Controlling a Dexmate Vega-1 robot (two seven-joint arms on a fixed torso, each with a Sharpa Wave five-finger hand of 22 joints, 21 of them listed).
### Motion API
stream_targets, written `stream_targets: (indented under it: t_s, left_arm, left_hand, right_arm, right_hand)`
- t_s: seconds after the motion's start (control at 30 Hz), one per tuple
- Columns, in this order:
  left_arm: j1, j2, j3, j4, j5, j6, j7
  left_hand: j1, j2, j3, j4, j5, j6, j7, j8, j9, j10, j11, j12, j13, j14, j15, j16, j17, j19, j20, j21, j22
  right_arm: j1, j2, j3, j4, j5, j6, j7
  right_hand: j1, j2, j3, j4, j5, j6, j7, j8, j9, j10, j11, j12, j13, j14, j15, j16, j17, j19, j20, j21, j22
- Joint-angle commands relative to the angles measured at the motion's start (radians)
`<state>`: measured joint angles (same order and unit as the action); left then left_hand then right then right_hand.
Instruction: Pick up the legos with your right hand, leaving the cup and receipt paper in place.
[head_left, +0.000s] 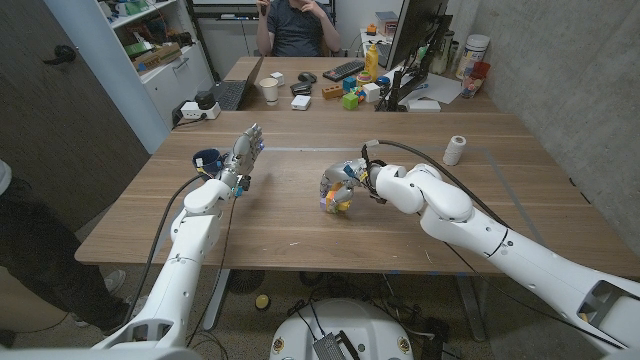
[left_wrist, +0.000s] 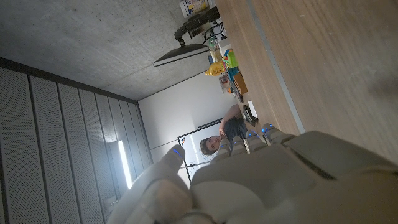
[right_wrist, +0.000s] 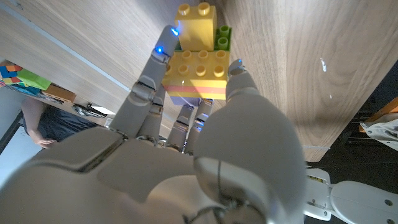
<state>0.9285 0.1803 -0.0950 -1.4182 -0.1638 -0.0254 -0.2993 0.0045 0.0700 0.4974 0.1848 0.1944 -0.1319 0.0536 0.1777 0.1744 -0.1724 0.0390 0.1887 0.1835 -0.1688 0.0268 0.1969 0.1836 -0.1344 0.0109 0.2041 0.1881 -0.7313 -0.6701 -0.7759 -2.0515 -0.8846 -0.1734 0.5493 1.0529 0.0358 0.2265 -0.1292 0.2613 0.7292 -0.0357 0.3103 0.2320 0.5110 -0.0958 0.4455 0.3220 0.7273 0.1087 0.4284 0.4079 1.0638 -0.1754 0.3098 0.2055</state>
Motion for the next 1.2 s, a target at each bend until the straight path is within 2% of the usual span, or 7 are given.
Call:
stream_targets:
  t_s: [0.03,0.27,0.4,0.47,0.57,0.83,1.2]
  left_arm:
    - [0.006,0.004,0.001,-0.011,-0.001,0.004,-0.003]
    - [0.005,0.004,0.002,-0.008,-0.002,0.004,-0.004]
    - [0.004,0.004,0.003,-0.006,-0.002,0.003,-0.005]
    - [0.003,0.004,0.004,-0.005,-0.001,0.001,-0.005]
    - [0.003,0.003,0.004,-0.004,-0.001,-0.001,-0.004]
    - [0.001,0.002,0.008,-0.004,-0.001,0.000,-0.005]
    - [0.011,0.003,0.010,-0.025,0.001,0.005,0.001]
  left_hand:
    - [-0.008,0.067,-0.006,0.002,0.003,0.002,-0.002,0.005,0.003,-0.063,-0.002,0.003,0.002,-0.152,0.003,0.004,0.005,-0.009,0.001,0.008,0.004]
    - [-0.008,0.067,-0.009,0.002,0.003,0.001,0.000,0.005,0.003,-0.062,0.004,0.004,0.002,-0.152,0.003,0.004,0.005,-0.009,0.001,0.008,0.004]
    - [-0.008,0.067,-0.011,0.002,0.004,0.001,-0.001,0.005,0.003,-0.062,0.003,0.004,0.002,-0.152,0.003,0.004,0.005,-0.009,0.001,0.008,0.004]
    - [-0.008,0.067,-0.013,0.002,0.004,0.001,-0.002,0.005,0.003,-0.062,-0.006,0.003,0.002,-0.152,0.003,0.004,0.005,-0.009,0.001,0.008,0.004]
    - [-0.008,0.068,-0.015,0.002,0.004,0.002,-0.001,0.005,0.003,-0.062,0.005,0.004,0.002,-0.151,0.003,0.004,0.005,-0.009,0.001,0.008,0.004]
    - [-0.008,0.068,-0.018,0.002,0.005,0.003,-0.001,0.006,0.003,-0.061,-0.001,0.004,0.002,-0.151,0.003,0.004,0.005,-0.009,0.001,0.008,0.004]
    - [-0.008,0.067,-0.023,0.002,0.005,0.003,-0.002,0.006,0.003,-0.062,0.003,0.004,0.002,-0.152,0.002,0.004,0.005,-0.009,0.001,0.008,0.004]
  right_arm:
    - [-0.012,-0.017,0.033,-0.039,0.012,-0.003,-0.015]
    - [-0.010,-0.030,0.054,-0.060,0.016,0.001,-0.017]
    - [-0.010,-0.036,0.067,-0.074,0.012,0.003,-0.027]
    - [-0.011,-0.039,0.075,-0.079,0.014,0.005,-0.033]
    - [-0.014,-0.046,0.087,-0.088,0.014,0.010,-0.045]
    - [-0.014,-0.052,0.104,-0.106,0.001,0.014,-0.054]
    - [-0.031,-0.064,0.139,-0.148,-0.029,0.007,-0.076]
  right_hand:
    - [0.141,0.138,0.005,0.009,-0.002,0.004,0.001,-0.005,0.005,0.151,0.108,0.018,0.006,0.194,-0.334,-0.003,0.008,0.001,-0.036,0.010,0.003]
    - [0.153,0.140,0.007,0.008,-0.004,0.010,0.003,-0.009,0.007,0.157,0.109,0.030,0.013,0.214,-0.337,0.000,0.023,0.010,-0.035,0.020,0.005]
    - [0.157,0.141,0.008,0.009,-0.005,0.016,0.005,-0.010,0.008,0.159,0.112,0.035,0.017,0.222,-0.336,0.000,0.029,0.011,-0.036,0.024,0.005]
    - [0.159,0.142,0.008,0.010,-0.006,0.019,0.005,-0.010,0.008,0.163,0.113,0.039,0.019,0.227,-0.337,0.000,0.033,0.012,-0.036,0.026,0.006]
    - [0.159,0.143,0.009,0.012,-0.007,0.023,0.006,-0.011,0.009,0.164,0.115,0.042,0.020,0.230,-0.335,-0.002,0.036,0.014,-0.036,0.029,0.006]
    - [0.163,0.144,0.011,0.017,-0.009,0.030,0.009,-0.015,0.010,0.177,0.115,0.055,0.027,0.240,-0.336,-0.008,0.044,0.015,-0.036,0.037,0.007]
    - [0.163,0.146,0.013,0.028,-0.012,0.038,0.014,-0.021,0.013,0.194,0.122,0.074,0.037,0.265,-0.334,-0.013,0.059,0.028,-0.036,0.053,0.008]
